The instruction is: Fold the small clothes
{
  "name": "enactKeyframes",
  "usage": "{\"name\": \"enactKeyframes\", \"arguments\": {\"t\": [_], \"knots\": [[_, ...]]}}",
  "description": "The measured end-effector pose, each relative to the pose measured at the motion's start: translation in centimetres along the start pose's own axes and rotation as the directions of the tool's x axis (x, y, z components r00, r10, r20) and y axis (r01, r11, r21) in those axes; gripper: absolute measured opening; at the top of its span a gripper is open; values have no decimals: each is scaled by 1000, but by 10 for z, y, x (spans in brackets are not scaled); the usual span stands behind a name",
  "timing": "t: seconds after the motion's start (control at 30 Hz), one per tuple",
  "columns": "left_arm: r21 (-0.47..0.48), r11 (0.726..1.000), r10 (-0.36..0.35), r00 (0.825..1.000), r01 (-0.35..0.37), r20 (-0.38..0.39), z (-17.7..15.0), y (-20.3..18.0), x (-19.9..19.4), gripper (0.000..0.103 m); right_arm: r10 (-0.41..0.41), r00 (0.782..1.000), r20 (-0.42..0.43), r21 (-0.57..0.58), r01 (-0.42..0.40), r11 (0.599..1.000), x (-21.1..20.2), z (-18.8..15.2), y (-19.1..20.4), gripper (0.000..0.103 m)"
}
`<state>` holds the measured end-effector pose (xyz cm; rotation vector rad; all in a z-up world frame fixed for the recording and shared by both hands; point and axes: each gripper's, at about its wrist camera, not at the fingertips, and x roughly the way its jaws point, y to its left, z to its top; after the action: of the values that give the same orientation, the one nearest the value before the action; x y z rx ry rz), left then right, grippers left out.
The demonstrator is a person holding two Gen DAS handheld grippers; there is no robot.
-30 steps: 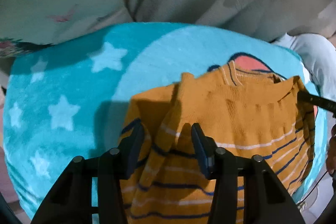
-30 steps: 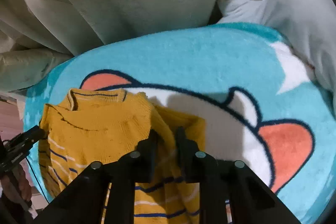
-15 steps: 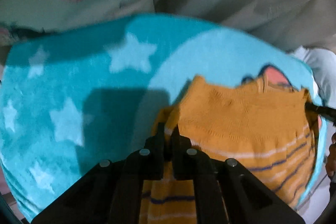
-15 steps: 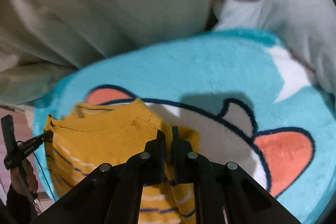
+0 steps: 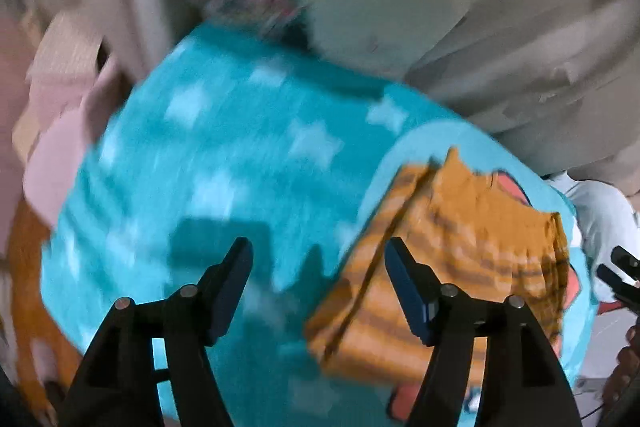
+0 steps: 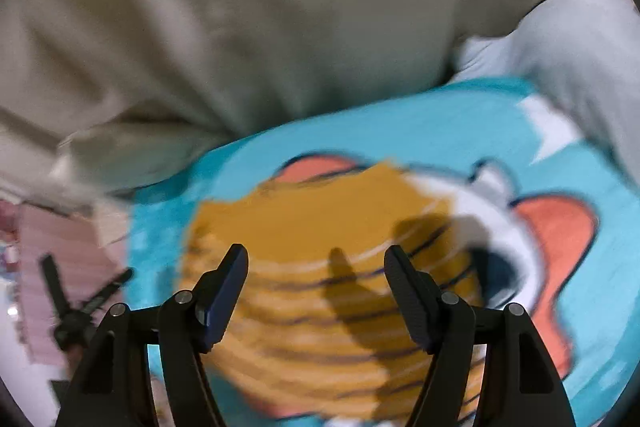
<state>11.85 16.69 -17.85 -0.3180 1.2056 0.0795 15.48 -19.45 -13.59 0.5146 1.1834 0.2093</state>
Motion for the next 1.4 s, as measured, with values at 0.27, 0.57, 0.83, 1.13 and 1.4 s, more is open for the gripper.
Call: {"name": "enactKeyframes", "arguments": {"t": [0.27, 0.57, 0.83, 1.13, 1.4], "knots": [[-286, 955, -131, 977, 79, -168, -76, 33, 41, 68, 152, 950, -273, -72, -178, 981, 77, -34, 80, 75], [-425, 882, -299, 939, 203, -171, -81, 18, 66, 68, 58, 921, -386, -132, -117, 984, 143, -27, 126, 75], [-569, 794, -366, 917, 216, -162, -87, 28, 89, 29, -112, 862, -494, -217, 2, 976, 217, -15, 158, 75], [-431, 853, -367, 926, 295, -92, -85, 14, 58, 12, -293, 779, -554, -276, 160, 948, 268, -9, 177, 75], [-347, 890, -343, 936, 298, -75, -83, 4, 40, 12, -552, 709, -439, -494, 323, 807, 299, -22, 205, 55]]}}
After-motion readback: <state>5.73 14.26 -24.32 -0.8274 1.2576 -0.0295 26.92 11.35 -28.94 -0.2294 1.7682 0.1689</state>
